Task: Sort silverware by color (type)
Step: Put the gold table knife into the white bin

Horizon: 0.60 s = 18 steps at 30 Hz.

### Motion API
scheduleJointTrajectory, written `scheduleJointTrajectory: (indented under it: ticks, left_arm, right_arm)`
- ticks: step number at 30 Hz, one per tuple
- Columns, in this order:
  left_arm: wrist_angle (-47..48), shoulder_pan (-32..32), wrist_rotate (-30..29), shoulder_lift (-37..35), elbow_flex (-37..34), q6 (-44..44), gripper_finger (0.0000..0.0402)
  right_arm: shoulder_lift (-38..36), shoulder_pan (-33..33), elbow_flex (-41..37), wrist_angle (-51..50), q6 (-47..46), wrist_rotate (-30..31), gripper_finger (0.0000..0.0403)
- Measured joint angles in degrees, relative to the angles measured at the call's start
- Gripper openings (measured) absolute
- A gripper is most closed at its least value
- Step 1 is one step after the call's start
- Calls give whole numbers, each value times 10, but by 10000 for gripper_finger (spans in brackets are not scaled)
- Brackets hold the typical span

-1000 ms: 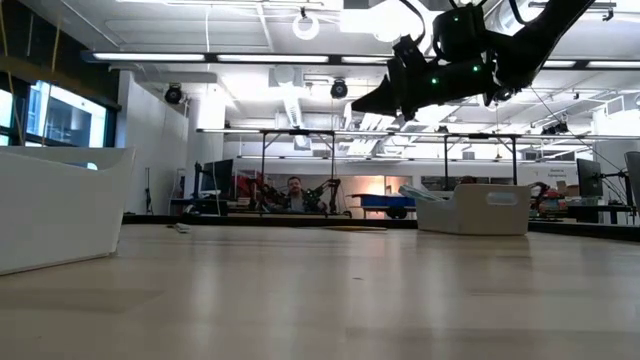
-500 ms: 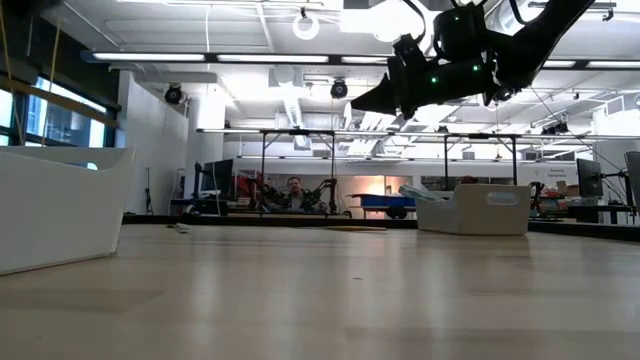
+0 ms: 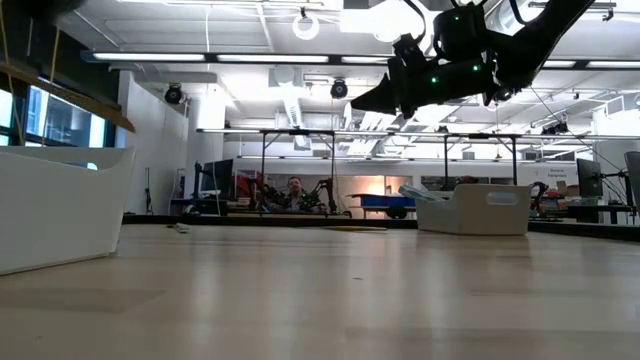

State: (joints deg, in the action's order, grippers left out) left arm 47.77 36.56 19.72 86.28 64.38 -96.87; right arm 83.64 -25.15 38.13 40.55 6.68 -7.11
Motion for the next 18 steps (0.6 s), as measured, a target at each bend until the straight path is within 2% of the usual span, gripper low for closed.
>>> scheduleJointTrajectory:
  ticks: [5,10,18]
  left_arm:
    - [-25,39,16,0,0,-47,16]
    - [-5,48,11,4,0,-58,16]
    - [20,6,26,32,0,24,17]
  right_arm:
    - [0,0,0,0,-2,0,0]
    - [0,0,0,0,-2,0,0]
    - [0,0,0,0,-2,0,0]
